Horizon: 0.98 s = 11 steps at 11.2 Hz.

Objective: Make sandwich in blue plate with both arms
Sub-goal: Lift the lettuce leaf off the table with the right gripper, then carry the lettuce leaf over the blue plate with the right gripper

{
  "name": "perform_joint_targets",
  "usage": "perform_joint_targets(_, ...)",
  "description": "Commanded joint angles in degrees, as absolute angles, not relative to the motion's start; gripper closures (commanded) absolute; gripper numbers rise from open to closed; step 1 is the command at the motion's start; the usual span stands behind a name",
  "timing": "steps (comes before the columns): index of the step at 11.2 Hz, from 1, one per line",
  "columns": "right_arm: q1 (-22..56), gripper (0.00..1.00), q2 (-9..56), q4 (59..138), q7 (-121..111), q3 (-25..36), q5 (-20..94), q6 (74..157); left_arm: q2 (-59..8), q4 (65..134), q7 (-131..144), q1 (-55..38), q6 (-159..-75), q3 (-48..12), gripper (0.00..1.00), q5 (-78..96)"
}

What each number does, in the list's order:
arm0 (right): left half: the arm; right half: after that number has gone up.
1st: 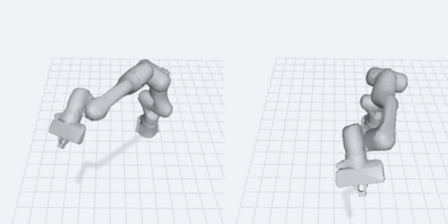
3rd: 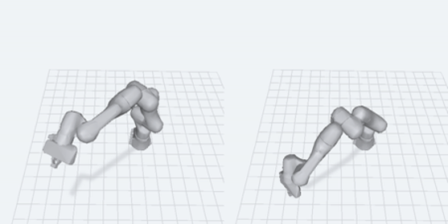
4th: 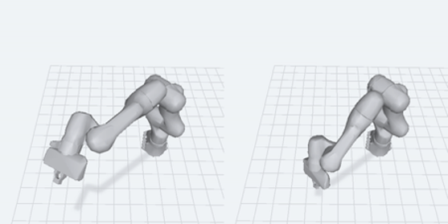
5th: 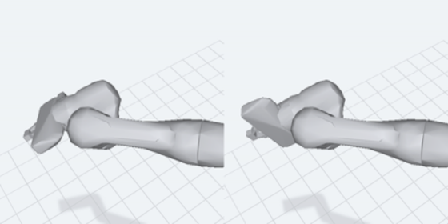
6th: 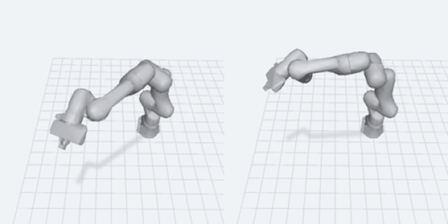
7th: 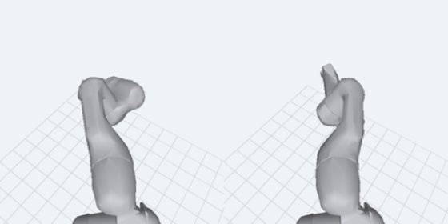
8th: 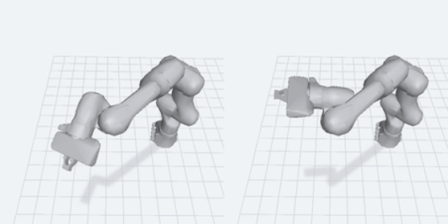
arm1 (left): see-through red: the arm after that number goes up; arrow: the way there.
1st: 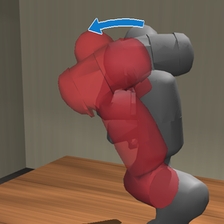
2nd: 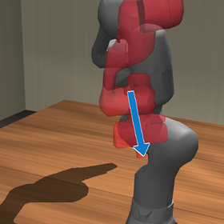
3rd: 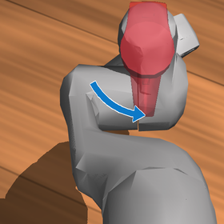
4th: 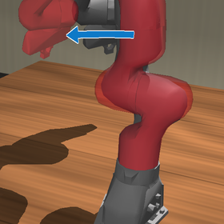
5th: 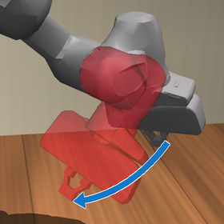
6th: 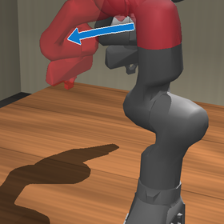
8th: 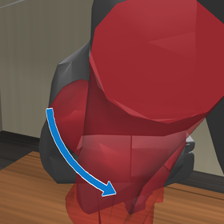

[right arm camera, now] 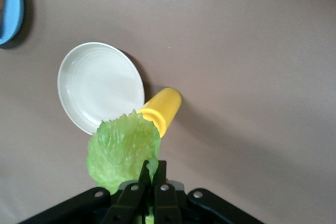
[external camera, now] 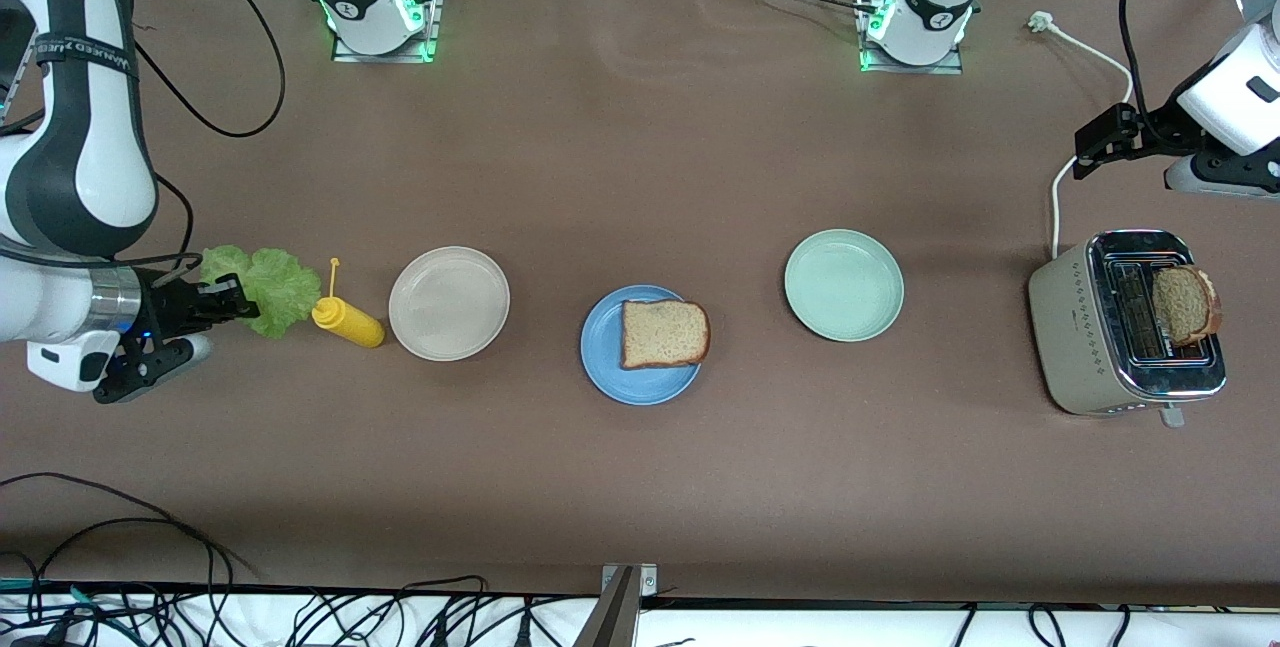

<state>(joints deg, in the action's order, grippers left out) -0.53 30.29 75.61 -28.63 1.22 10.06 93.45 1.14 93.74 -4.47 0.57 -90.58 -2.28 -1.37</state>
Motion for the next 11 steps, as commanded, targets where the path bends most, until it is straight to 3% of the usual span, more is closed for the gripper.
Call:
perform_joint_targets(1, 1.7, 1.0, 28.7, 74.6, -22.7, 0.4, 10.9, 90.2, 1.1, 93.2, -5.5, 0.4, -90.9, -2.0, 0.0, -1.0)
perform_joint_targets(6, 11.8, 1.0, 29.4, 71.6, -2.3, 0.8, 12.1, 91.0, 1.0, 93.2, -5.4, -0.2, -91.7, -2.1, 0.0, -1.1)
perform_joint_targets(11, 21.3, 1.0, 35.2, 66.5, 17.3, 0.9, 13.7, 95.1, 0.6, 93.2, -5.4, -0.1, -93.0, -2.1, 0.0, -1.0)
